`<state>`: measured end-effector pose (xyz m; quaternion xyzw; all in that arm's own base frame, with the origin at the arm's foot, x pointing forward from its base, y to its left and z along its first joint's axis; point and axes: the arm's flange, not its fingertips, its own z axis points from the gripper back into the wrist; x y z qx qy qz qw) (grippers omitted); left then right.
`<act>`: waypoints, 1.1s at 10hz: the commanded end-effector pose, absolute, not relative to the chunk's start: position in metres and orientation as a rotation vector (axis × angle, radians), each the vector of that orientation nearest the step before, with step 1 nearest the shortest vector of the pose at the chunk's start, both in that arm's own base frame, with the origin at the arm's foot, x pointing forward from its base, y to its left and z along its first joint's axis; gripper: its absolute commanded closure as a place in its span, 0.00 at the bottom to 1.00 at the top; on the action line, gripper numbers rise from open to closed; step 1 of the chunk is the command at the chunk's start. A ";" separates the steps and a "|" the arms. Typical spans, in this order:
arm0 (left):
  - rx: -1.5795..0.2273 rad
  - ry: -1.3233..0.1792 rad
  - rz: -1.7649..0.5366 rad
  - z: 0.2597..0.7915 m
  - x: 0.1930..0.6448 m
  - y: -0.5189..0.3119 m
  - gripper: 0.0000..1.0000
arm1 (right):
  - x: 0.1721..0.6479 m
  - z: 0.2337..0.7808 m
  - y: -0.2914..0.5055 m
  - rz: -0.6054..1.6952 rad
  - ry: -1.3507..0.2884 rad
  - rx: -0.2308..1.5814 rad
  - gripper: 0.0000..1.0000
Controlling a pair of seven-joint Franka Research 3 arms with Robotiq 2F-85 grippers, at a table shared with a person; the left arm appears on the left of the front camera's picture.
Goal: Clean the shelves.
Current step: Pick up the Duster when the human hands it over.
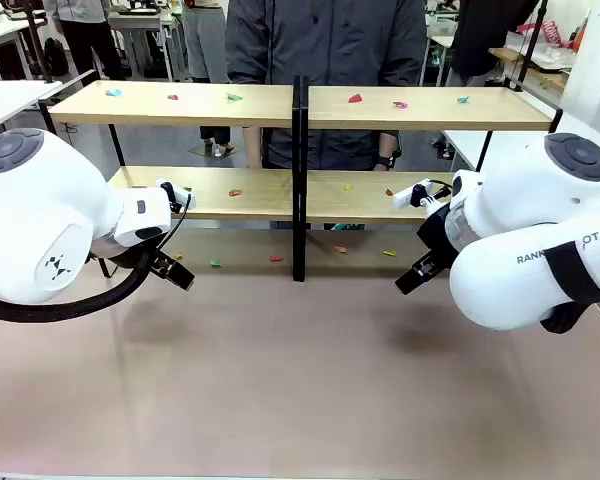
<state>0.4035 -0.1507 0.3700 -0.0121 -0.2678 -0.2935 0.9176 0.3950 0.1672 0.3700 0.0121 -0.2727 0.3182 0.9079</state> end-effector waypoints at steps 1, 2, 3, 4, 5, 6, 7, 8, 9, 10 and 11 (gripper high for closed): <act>-0.025 -0.551 -0.604 0.370 0.403 -0.151 0.00 | 0.395 0.370 0.167 0.657 -0.563 0.025 0.00; -0.025 -0.551 -0.604 0.370 0.403 -0.151 0.00 | 0.395 0.370 0.167 0.657 -0.563 0.025 0.00; -0.025 -0.551 -0.604 0.370 0.403 -0.151 0.00 | 0.395 0.370 0.167 0.657 -0.563 0.025 0.00; -0.025 -0.551 -0.604 0.370 0.403 -0.151 0.00 | 0.395 0.370 0.167 0.657 -0.563 0.025 0.00; -0.025 -0.551 -0.604 0.370 0.403 -0.151 0.00 | 0.395 0.370 0.167 0.657 -0.563 0.025 0.00; -0.025 -0.551 -0.604 0.370 0.403 -0.151 0.00 | 0.395 0.370 0.167 0.657 -0.563 0.025 0.00; -0.025 -0.551 -0.604 0.370 0.403 -0.151 0.00 | 0.395 0.370 0.167 0.657 -0.563 0.025 0.00; -0.025 -0.551 -0.604 0.370 0.403 -0.151 0.00 | 0.395 0.370 0.167 0.657 -0.563 0.025 0.00; -0.025 -0.551 -0.604 0.370 0.403 -0.151 0.00 | 0.395 0.370 0.167 0.657 -0.563 0.025 0.00; -0.025 -0.551 -0.604 0.370 0.403 -0.151 0.00 | 0.395 0.370 0.167 0.657 -0.563 0.025 0.00; -0.025 -0.551 -0.604 0.370 0.403 -0.151 0.00 | 0.395 0.370 0.167 0.657 -0.563 0.025 0.00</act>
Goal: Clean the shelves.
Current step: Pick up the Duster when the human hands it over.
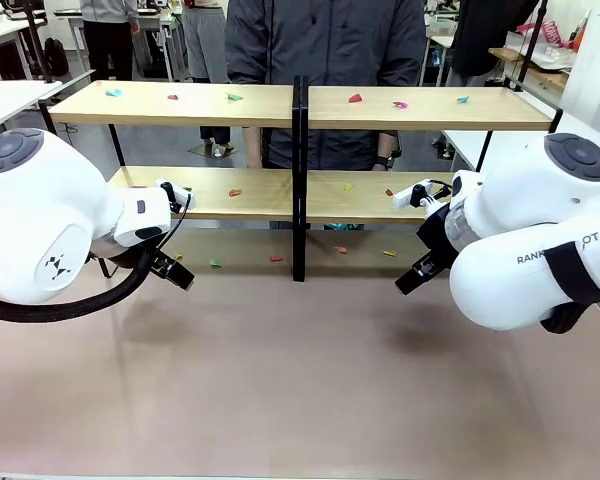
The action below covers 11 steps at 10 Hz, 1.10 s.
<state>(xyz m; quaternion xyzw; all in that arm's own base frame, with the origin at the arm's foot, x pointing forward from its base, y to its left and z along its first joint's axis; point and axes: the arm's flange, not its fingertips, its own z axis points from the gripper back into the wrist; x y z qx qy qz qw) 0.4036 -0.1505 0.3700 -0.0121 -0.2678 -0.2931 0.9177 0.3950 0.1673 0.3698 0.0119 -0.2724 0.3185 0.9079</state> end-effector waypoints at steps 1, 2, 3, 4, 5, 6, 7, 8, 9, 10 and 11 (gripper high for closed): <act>-0.025 -0.551 -0.603 0.370 0.404 -0.150 0.00 | 0.395 0.370 0.167 0.657 -0.562 0.025 0.00; -0.029 -0.557 -0.718 0.393 0.388 -0.155 0.00 | 0.384 0.393 0.168 0.675 -0.584 0.036 0.00; -0.053 -0.583 -0.783 0.425 0.364 -0.141 0.00 | 0.366 0.427 0.153 0.660 -0.616 0.042 0.00; -0.065 -0.630 -0.800 0.461 0.333 -0.117 0.00 | 0.340 0.463 0.130 0.651 -0.663 0.057 0.00; -0.126 -0.687 -0.824 0.499 0.295 -0.086 0.00 | 0.310 0.500 0.101 0.660 -0.695 0.074 0.00; -0.176 -0.754 -0.798 0.533 0.266 -0.057 0.00 | 0.286 0.530 0.077 0.652 -0.732 0.072 0.00; -0.187 -0.855 -0.768 0.561 0.242 -0.028 0.00 | 0.266 0.560 0.054 0.670 -0.773 0.123 0.00; -0.206 -0.935 -0.728 0.579 0.227 -0.004 0.00 | 0.254 0.584 0.033 0.675 -0.802 0.160 0.00; -0.243 -1.037 -0.725 0.593 0.222 0.020 0.00 | 0.250 0.605 0.012 0.652 -0.842 0.165 0.00; -0.301 -1.106 -0.719 0.602 0.220 0.037 0.00 | 0.249 0.619 -0.004 0.646 -0.869 0.188 0.00; -0.327 -1.206 -0.736 0.608 0.220 0.047 0.00 | 0.248 0.628 -0.017 0.624 -0.889 0.199 0.00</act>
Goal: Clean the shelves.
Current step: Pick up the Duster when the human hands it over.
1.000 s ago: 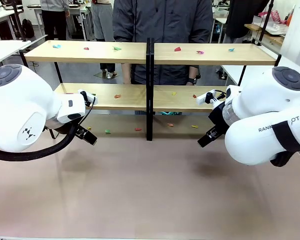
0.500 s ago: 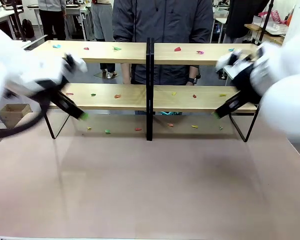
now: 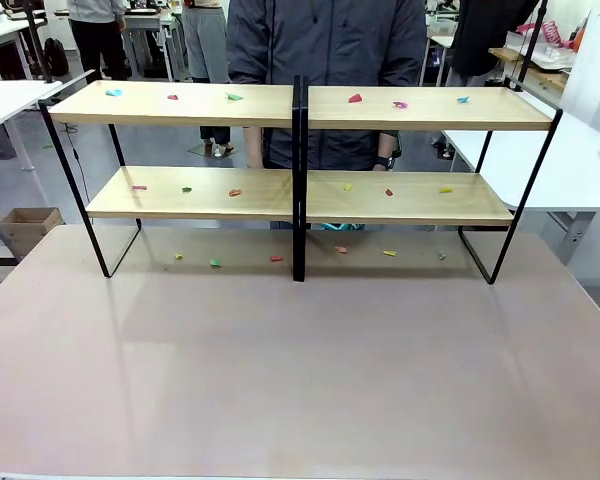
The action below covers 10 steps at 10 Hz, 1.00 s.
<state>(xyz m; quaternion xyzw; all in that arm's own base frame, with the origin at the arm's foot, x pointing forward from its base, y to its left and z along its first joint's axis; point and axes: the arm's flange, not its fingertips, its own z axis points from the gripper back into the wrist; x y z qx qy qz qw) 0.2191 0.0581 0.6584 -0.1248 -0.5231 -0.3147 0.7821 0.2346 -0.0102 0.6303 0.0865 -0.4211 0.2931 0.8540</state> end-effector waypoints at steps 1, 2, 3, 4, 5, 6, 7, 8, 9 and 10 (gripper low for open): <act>-0.362 -1.256 -0.727 0.609 0.223 0.050 0.00 | 0.248 0.634 -0.028 0.601 -0.912 0.219 0.00; -0.357 -1.264 -0.693 0.609 0.226 0.052 0.00 | 0.248 0.637 -0.036 0.586 -0.935 0.243 0.00; -0.372 -1.281 -0.661 0.609 0.229 0.053 0.00 | 0.248 0.638 -0.040 0.585 -0.950 0.259 0.00; -0.395 -1.293 -0.661 0.608 0.233 0.048 0.00 | 0.248 0.638 -0.041 0.581 -0.951 0.256 0.00; -0.400 -1.262 -0.658 0.606 0.237 0.047 0.00 | 0.249 0.637 -0.040 0.577 -0.948 0.251 0.00; -0.399 -1.229 -0.653 0.604 0.241 0.046 0.00 | 0.250 0.636 -0.039 0.575 -0.949 0.250 0.00; -0.395 -1.188 -0.646 0.601 0.244 0.046 0.00 | 0.250 0.635 -0.039 0.574 -0.956 0.253 0.00; -0.383 -1.173 -0.637 0.598 0.246 0.044 0.00 | 0.252 0.634 -0.040 0.574 -0.956 0.253 0.00; -0.362 -1.156 -0.593 0.596 0.248 0.045 0.00 | 0.254 0.633 -0.039 0.577 -0.952 0.255 0.00; -0.354 -1.139 -0.558 0.594 0.250 0.048 0.00 | 0.256 0.632 -0.038 0.589 -0.945 0.253 0.00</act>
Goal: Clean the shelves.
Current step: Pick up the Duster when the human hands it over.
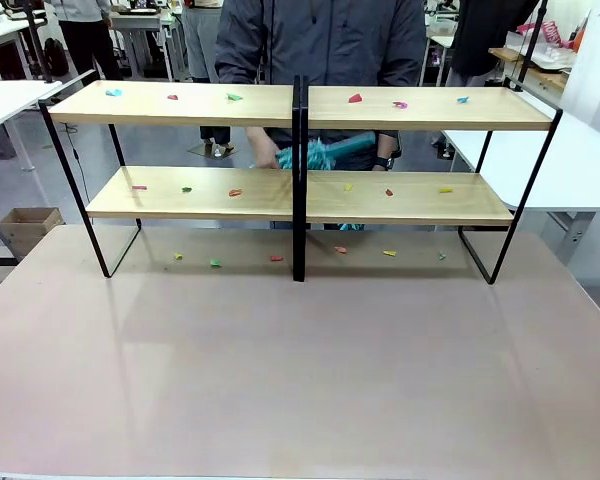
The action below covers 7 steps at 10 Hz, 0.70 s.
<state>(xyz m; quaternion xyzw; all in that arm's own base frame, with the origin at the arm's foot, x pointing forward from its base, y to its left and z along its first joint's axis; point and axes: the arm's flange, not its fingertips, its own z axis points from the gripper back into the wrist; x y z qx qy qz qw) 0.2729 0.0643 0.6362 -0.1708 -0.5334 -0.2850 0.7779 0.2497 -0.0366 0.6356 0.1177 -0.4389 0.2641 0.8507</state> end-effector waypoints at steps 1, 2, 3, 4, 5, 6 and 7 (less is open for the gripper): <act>-0.339 -1.124 -0.558 0.593 0.251 0.051 0.00 | 0.258 0.630 -0.038 0.596 -0.938 0.249 0.00; -0.321 -1.128 -0.546 0.593 0.251 0.052 0.00 | 0.259 0.629 -0.039 0.594 -0.937 0.248 0.00; -0.278 -1.091 -0.522 0.593 0.251 0.052 0.00 | 0.259 0.629 -0.039 0.597 -0.937 0.247 0.00; -0.340 -1.131 -0.572 0.632 0.275 0.073 0.00 | 0.260 0.628 -0.039 0.602 -0.934 0.244 0.00; -0.340 -1.131 -0.572 0.632 0.275 0.073 0.00 | 0.261 0.626 -0.039 0.602 -0.930 0.241 0.00; -0.340 -1.131 -0.572 0.632 0.275 0.073 0.00 | 0.263 0.624 -0.040 0.600 -0.929 0.245 0.00; -0.340 -1.131 -0.572 0.632 0.275 0.073 0.00 | 0.265 0.622 -0.040 0.598 -0.924 0.243 0.00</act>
